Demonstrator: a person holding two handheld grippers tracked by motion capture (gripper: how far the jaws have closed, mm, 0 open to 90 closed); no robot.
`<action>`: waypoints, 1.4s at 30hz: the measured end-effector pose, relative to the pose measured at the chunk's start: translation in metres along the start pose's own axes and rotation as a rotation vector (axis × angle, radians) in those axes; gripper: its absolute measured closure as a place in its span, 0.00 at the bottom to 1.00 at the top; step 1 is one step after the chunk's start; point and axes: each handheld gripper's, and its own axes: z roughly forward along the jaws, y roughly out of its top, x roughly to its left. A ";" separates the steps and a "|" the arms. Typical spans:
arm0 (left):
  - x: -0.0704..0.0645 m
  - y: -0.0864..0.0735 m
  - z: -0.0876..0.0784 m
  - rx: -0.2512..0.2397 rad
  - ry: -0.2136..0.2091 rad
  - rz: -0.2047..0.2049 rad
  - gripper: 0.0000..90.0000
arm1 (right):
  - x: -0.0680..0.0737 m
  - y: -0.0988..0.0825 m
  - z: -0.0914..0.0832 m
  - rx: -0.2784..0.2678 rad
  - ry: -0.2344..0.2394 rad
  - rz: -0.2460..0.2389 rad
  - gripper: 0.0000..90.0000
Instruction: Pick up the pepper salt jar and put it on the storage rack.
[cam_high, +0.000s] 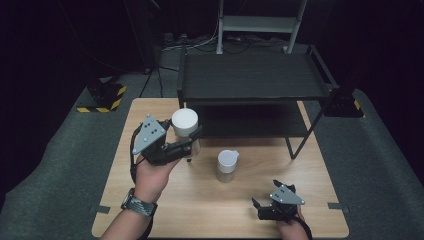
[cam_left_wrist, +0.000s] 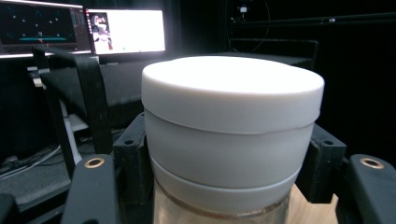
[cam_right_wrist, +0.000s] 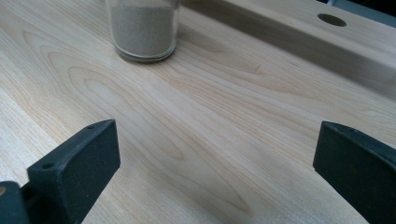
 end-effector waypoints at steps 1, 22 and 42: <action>0.000 0.002 0.002 -0.006 0.001 -0.002 0.38 | 0.000 0.000 0.000 0.000 0.000 0.000 0.00; 0.000 0.042 0.032 -0.064 -0.015 0.005 0.38 | -0.001 -0.001 0.000 -0.007 0.002 0.007 0.00; -0.007 0.084 0.069 -0.077 -0.012 0.019 0.38 | -0.001 -0.002 -0.001 -0.012 0.004 0.012 0.00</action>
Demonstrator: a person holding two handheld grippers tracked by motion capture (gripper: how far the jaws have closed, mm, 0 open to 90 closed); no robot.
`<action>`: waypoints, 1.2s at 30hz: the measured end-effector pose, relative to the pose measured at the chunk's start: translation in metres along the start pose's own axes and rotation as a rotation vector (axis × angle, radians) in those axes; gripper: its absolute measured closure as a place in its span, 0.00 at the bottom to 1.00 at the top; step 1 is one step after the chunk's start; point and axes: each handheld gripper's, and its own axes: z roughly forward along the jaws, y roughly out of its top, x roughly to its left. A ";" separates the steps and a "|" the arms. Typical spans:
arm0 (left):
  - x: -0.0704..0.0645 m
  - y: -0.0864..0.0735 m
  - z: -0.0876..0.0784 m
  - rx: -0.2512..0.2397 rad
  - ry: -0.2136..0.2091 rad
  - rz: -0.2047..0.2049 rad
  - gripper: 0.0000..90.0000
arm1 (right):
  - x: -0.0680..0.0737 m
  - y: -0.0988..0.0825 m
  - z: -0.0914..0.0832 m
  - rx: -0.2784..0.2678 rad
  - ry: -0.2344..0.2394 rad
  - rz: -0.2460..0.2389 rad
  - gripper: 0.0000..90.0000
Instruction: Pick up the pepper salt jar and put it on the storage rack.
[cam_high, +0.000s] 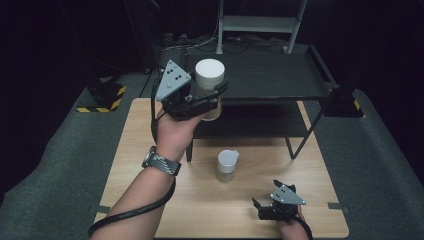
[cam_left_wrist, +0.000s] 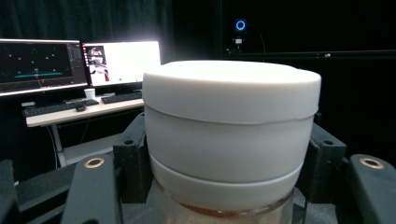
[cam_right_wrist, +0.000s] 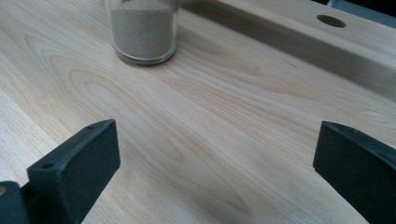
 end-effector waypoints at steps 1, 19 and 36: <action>0.001 0.002 0.004 -0.003 0.000 -0.004 0.38 | 0.000 0.000 0.000 -0.002 0.000 0.001 0.00; 0.007 0.006 0.039 -0.010 0.048 -0.007 0.38 | -0.001 -0.002 -0.001 -0.008 0.002 0.008 0.00; 0.007 0.007 0.068 -0.008 0.084 -0.011 0.38 | -0.002 -0.003 -0.002 -0.018 0.005 0.015 0.00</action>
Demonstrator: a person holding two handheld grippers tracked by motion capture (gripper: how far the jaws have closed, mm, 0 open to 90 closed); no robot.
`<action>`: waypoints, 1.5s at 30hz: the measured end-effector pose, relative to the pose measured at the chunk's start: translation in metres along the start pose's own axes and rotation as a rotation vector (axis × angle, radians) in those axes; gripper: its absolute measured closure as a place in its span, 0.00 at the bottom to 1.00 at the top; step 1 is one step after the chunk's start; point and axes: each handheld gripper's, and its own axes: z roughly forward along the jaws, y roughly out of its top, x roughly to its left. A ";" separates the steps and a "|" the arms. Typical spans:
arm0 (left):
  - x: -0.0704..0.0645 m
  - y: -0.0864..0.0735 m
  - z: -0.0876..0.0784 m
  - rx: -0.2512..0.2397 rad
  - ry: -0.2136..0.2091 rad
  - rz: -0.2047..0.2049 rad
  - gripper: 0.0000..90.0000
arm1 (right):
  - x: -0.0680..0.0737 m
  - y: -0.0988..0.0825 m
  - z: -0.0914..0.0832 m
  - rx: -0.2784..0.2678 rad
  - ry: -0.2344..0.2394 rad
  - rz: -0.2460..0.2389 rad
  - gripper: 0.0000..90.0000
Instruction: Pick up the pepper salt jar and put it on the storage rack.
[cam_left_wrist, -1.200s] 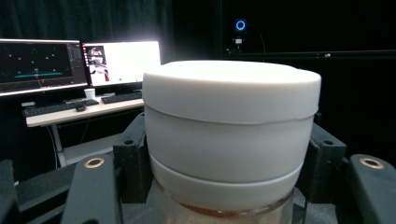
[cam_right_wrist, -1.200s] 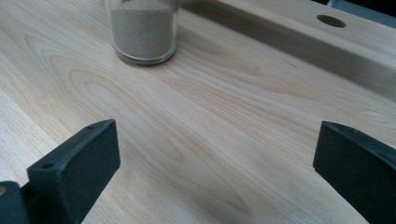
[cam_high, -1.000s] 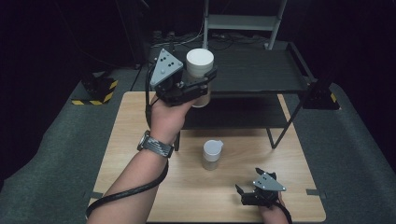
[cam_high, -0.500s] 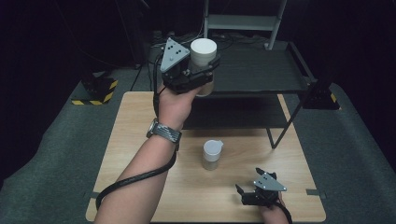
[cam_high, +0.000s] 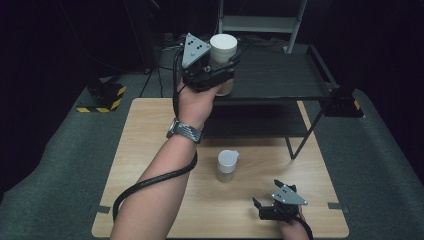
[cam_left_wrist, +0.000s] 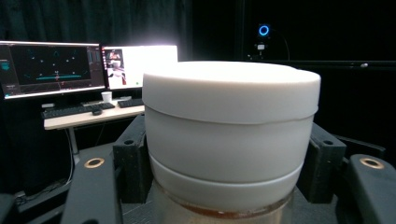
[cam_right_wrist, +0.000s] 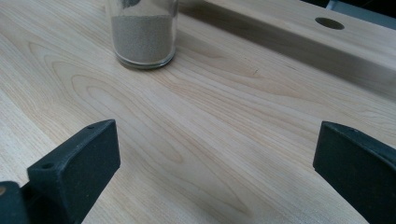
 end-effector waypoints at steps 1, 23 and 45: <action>0.000 0.000 0.001 0.001 0.002 0.001 0.38 | 0.000 0.000 0.000 -0.001 0.000 0.000 0.00; 0.004 -0.006 0.016 0.018 0.033 -0.020 0.38 | -0.001 -0.001 -0.001 -0.006 0.003 0.007 0.00; 0.005 -0.004 0.014 0.029 0.034 -0.023 0.35 | -0.001 -0.001 -0.001 -0.003 0.003 0.004 0.00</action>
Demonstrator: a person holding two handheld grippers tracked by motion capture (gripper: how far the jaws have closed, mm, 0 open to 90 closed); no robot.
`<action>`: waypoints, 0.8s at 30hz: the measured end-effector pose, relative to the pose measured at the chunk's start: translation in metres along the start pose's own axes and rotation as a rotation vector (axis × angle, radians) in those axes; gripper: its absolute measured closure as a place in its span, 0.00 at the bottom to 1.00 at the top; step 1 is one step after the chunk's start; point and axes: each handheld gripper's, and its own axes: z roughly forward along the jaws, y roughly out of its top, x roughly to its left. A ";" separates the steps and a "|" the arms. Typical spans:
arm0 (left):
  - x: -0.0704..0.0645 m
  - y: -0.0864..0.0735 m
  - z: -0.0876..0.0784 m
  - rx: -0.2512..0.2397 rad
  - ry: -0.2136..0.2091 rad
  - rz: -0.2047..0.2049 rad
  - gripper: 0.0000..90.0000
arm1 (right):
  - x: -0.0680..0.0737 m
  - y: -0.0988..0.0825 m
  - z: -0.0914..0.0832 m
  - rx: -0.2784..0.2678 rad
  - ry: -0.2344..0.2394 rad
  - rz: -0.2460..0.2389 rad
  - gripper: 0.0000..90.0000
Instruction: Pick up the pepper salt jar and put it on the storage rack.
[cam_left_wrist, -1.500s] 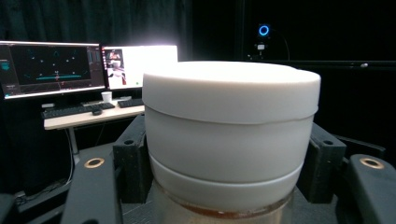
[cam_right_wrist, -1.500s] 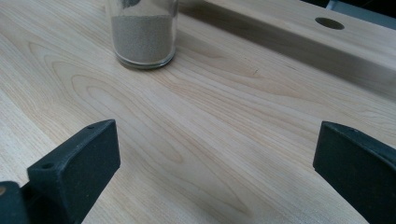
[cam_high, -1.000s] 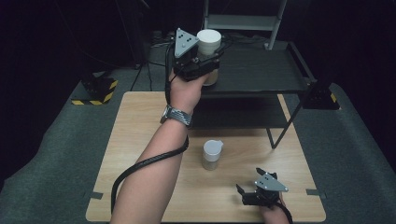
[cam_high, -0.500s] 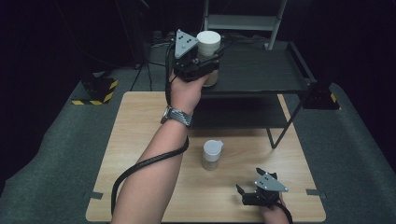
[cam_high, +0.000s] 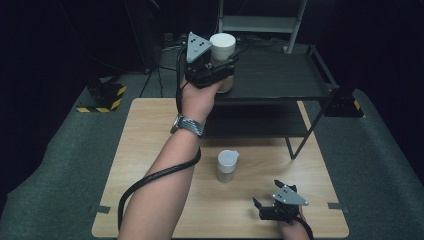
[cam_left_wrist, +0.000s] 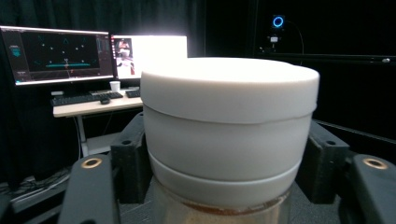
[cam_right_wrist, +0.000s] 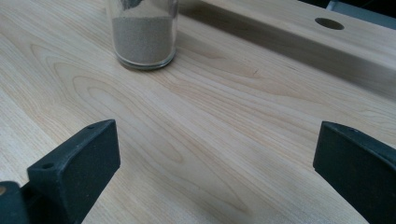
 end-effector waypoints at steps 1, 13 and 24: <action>-0.001 0.000 0.000 -0.001 0.001 0.002 0.34 | 0.000 0.000 0.000 -0.001 0.001 0.000 0.00; -0.011 0.005 -0.014 -0.007 0.023 -0.003 0.00 | 0.001 0.000 0.000 0.002 -0.002 -0.005 0.00; -0.011 0.005 -0.038 -0.012 -0.005 0.016 0.00 | 0.001 0.001 0.001 0.007 -0.001 -0.012 0.00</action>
